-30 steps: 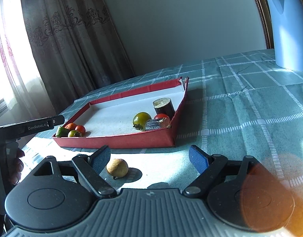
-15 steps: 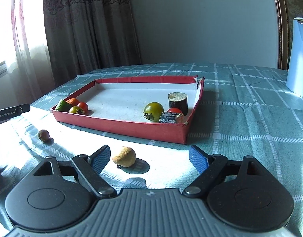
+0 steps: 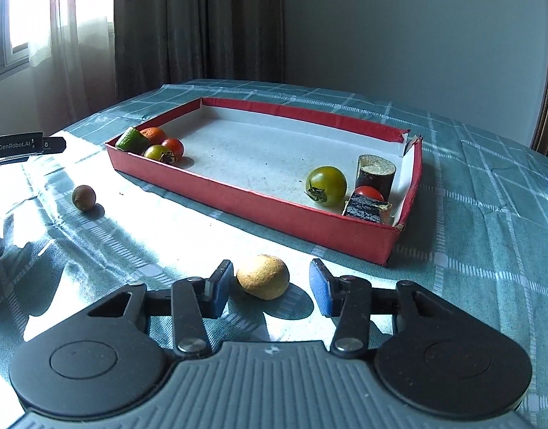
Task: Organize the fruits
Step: 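Reach the right gripper to the yellow round fruit and close, then set the yellow fruit inside the red tray and open the right gripper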
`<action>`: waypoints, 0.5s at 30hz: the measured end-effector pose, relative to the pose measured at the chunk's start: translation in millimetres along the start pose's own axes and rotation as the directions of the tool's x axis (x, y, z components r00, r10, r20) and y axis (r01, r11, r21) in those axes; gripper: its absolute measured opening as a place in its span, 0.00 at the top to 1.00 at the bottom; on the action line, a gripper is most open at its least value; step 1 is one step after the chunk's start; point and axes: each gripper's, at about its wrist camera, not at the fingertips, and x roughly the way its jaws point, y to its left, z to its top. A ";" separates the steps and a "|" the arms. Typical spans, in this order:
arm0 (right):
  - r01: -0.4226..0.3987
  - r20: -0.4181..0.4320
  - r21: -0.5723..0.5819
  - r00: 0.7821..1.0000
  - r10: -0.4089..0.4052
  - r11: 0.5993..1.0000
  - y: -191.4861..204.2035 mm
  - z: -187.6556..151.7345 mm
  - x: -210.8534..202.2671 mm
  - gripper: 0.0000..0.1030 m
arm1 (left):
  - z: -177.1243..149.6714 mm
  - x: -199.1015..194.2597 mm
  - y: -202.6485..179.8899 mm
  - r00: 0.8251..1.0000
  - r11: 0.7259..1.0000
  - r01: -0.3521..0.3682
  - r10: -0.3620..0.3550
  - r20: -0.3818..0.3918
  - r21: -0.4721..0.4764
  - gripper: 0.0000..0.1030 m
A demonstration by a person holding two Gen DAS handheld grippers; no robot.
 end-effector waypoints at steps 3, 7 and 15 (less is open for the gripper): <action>-0.006 0.017 0.004 1.000 0.006 1.000 1.2 -1.8 -4.1 0.71 | -0.4 0.5 0.7 1.000 1.000 0.002 -0.002 -0.003 -0.005 0.20; 0.009 0.104 0.015 0.995 -0.010 1.000 0.7 4.4 -19.7 0.71 | -0.4 -0.3 0.1 1.000 1.000 0.003 -0.003 -0.001 -0.004 0.19; 0.116 0.168 -0.003 0.979 -0.114 0.993 -12.9 38.9 -3.6 0.71 | -0.4 0.1 1.7 1.000 1.000 0.002 -0.002 0.000 -0.015 0.19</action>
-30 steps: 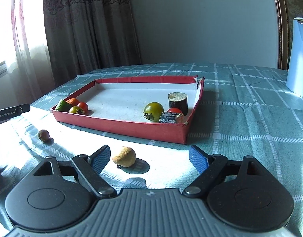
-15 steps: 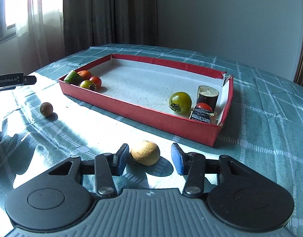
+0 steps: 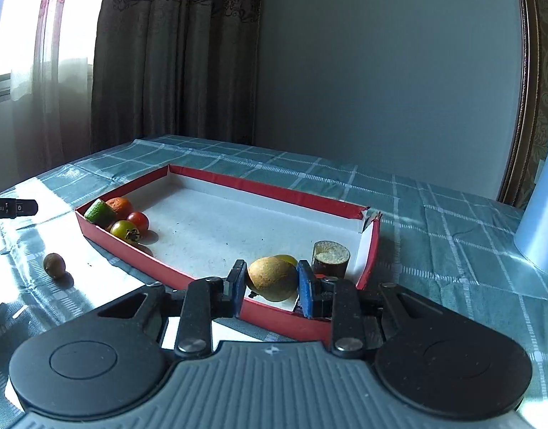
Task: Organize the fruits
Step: 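Set the yellow fruit inside the red tray and open the right gripper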
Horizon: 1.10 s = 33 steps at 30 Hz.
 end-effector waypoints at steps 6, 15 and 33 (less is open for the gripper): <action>0.011 -0.028 0.017 1.000 -0.011 1.000 -5.7 0.0 21.8 0.71 | 0.0 0.4 -0.8 1.000 1.000 -0.005 0.005 -0.004 0.002 0.19; 0.030 -0.019 -0.011 0.999 -0.030 0.999 -0.3 -9.5 27.6 0.72 | -1.2 1.0 -2.0 1.000 1.000 -0.020 0.020 -0.010 0.011 0.19; 0.072 -0.034 0.056 0.997 -0.070 0.996 -10.4 -12.1 29.4 0.39 | -0.8 1.0 0.2 1.000 1.000 -0.027 0.027 -0.011 -0.003 0.17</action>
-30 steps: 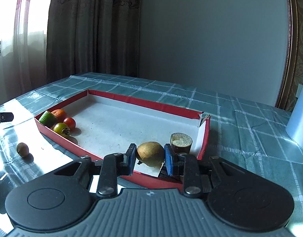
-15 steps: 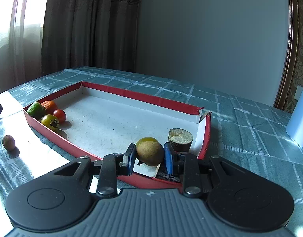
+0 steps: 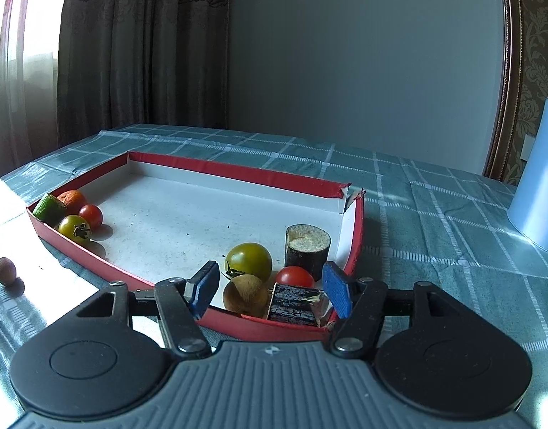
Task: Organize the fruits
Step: 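Set the yellow fruit inside the red tray and open the right gripper, then reach the left gripper to the brown kiwi and close on it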
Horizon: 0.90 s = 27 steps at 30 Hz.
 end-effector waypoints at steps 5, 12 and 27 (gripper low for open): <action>0.008 0.035 0.010 0.999 -0.008 1.000 -0.9 -0.1 -7.7 0.39 | 0.0 0.2 0.4 1.000 1.000 -0.001 0.001 -0.001 -0.001 0.17; -0.037 0.140 0.015 0.990 0.034 0.999 7.2 -3.5 -45.1 0.35 | -0.1 1.7 0.5 1.000 1.000 -0.002 0.002 -0.007 -0.003 0.17; -0.148 0.127 0.071 0.982 0.138 0.987 12.1 -19.5 -54.7 0.28 | -0.7 0.0 1.1 1.000 1.000 0.025 -0.025 -0.003 0.003 0.13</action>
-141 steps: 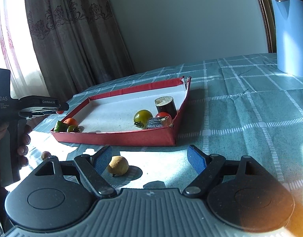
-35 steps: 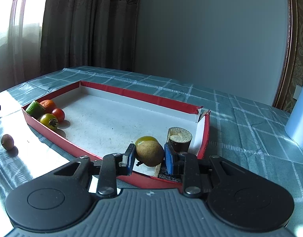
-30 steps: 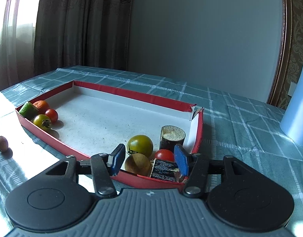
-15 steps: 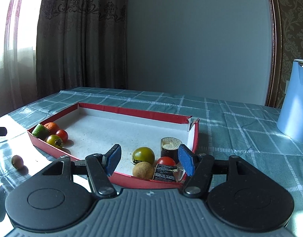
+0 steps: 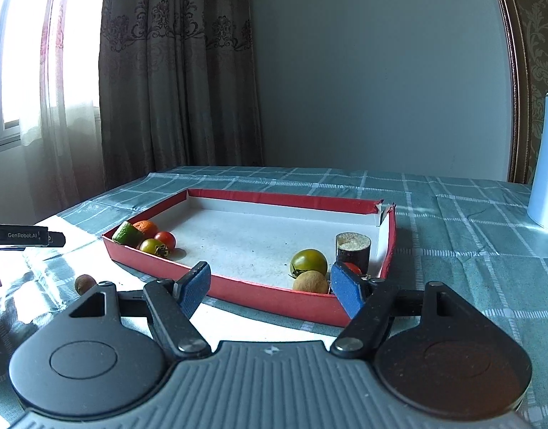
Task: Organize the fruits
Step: 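Reach the left gripper to the brown kiwi and close on it, then carry the kiwi into the red tray and open the left gripper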
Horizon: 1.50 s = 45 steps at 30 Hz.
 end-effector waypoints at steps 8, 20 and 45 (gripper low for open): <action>-0.008 -0.047 0.085 0.999 0.012 0.996 -13.1 -0.9 8.3 0.27 | -5.5 -14.0 -9.4 0.993 0.989 0.118 -0.120 0.018 0.086 0.12; -0.011 -0.057 0.069 0.998 0.015 0.998 -10.5 -0.9 8.9 0.26 | -28.0 -23.5 -74.6 0.983 0.905 0.186 -0.173 -0.069 0.382 0.15; -0.031 -0.087 0.073 0.996 0.038 0.997 -9.9 -2.1 10.0 0.23 | -34.7 -12.1 -86.7 0.969 0.872 0.242 -0.193 -0.156 0.426 0.76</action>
